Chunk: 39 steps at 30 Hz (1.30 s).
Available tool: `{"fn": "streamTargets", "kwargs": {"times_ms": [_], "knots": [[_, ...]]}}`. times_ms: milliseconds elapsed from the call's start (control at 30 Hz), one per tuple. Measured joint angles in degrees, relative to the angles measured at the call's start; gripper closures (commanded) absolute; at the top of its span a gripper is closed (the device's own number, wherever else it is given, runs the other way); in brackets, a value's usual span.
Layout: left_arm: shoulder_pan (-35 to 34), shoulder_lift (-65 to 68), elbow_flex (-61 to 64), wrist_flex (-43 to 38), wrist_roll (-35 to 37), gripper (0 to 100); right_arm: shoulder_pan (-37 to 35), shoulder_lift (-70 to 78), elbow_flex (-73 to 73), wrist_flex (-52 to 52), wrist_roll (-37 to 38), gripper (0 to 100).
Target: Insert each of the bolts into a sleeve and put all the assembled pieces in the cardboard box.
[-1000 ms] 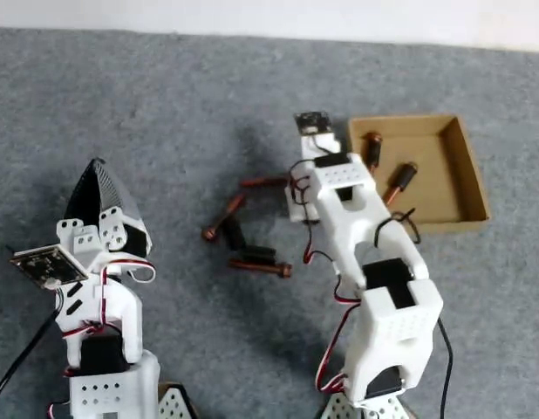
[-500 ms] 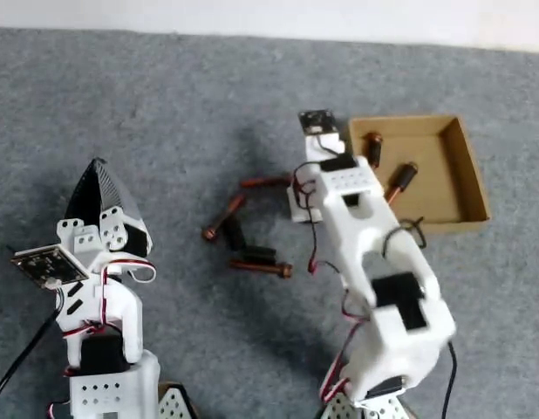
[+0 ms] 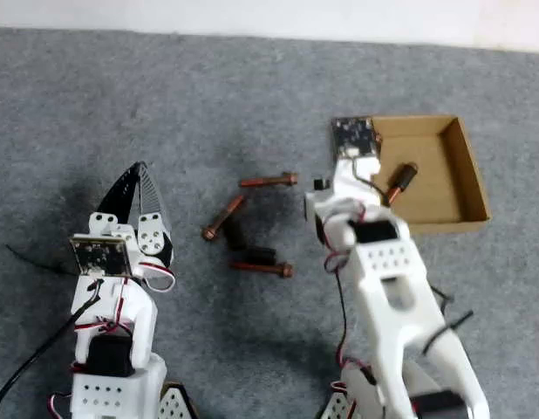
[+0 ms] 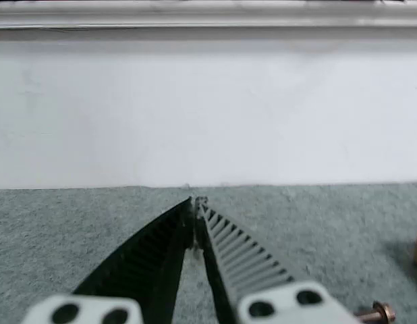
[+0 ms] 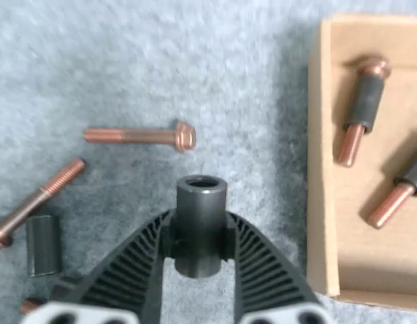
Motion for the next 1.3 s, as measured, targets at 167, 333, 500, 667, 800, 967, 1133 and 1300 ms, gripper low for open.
{"fn": "streamTargets", "kwargs": {"times_ms": [167,333,500,667,800,967,1133,1300], "knots": [[0.9,3.9,-3.7,2.4,-3.3,97,0.0,-11.7,11.5,-7.6,0.5,99.5],[7.2,23.5,-12.1,2.4,-11.9,97,0.0,-23.8,21.0,-10.3,2.8,99.5],[9.9,53.1,-26.0,2.4,-15.5,95,0.3,-35.1,28.9,-10.5,4.8,99.5],[10.7,76.2,-38.8,6.4,-15.8,88,2.2,-44.5,34.6,-10.5,5.3,99.5],[15.0,83.3,-44.2,11.6,-21.4,88,2.4,-49.9,37.3,-10.5,5.3,99.5],[21.1,87.9,-47.4,12.3,-31.3,87,2.5,-54.2,38.9,-10.5,5.3,99.5],[23.6,95.2,-53.5,12.5,-36.3,87,2.5,-56.3,40.2,-10.5,5.5,99.5],[23.7,107.9,-64.9,15.1,-37.0,87,2.5,-56.4,40.3,-10.5,5.5,99.5]]}}
